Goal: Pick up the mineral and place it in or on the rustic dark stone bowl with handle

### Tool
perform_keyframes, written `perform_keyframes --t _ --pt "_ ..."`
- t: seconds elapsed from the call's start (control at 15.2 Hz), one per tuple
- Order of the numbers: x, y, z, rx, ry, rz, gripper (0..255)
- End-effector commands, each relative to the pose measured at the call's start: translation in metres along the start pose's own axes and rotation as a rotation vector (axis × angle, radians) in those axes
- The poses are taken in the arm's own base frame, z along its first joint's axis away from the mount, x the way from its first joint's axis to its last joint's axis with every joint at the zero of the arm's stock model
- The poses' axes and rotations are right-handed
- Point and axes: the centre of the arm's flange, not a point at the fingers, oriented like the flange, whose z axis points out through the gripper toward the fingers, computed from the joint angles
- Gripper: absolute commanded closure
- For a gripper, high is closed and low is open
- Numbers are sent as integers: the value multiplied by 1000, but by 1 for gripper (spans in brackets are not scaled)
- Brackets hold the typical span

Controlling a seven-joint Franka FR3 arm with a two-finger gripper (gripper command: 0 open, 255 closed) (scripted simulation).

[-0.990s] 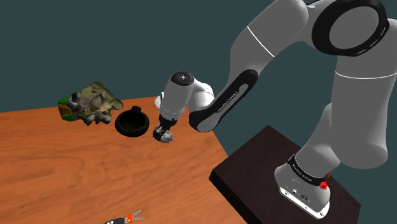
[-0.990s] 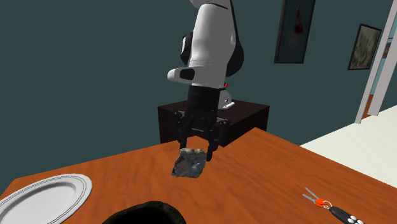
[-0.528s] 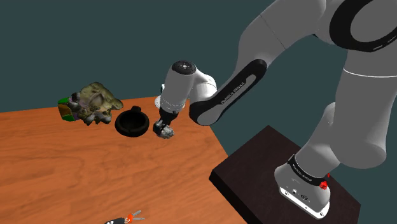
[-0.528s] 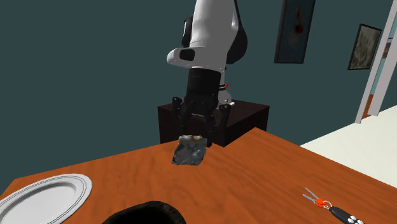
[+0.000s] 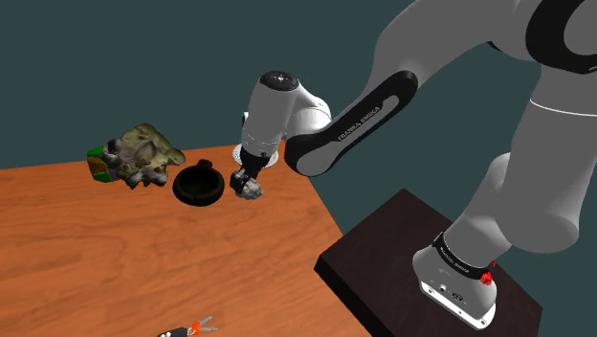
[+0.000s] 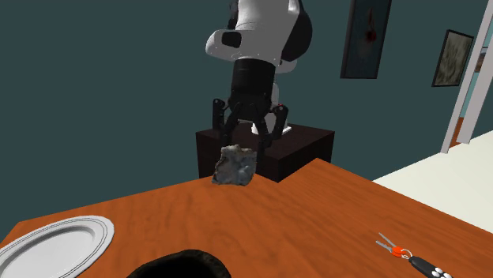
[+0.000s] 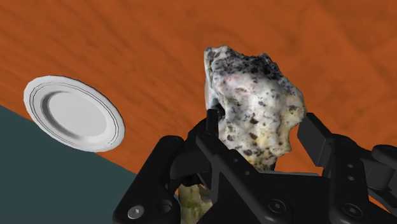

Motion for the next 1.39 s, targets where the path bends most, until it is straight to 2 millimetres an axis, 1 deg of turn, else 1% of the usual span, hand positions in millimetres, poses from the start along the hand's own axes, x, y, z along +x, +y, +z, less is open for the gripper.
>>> perform_keyframes --t 0.0,0.13,0.2,1.19,1.32 --pt "4 0 -11 0 0 0 255" --pt "6 1 -21 0 0 0 255" --pt "7 1 -23 0 0 0 255" --pt "203 8 7 0 0 0 255" --pt "200 7 17 0 0 0 255"
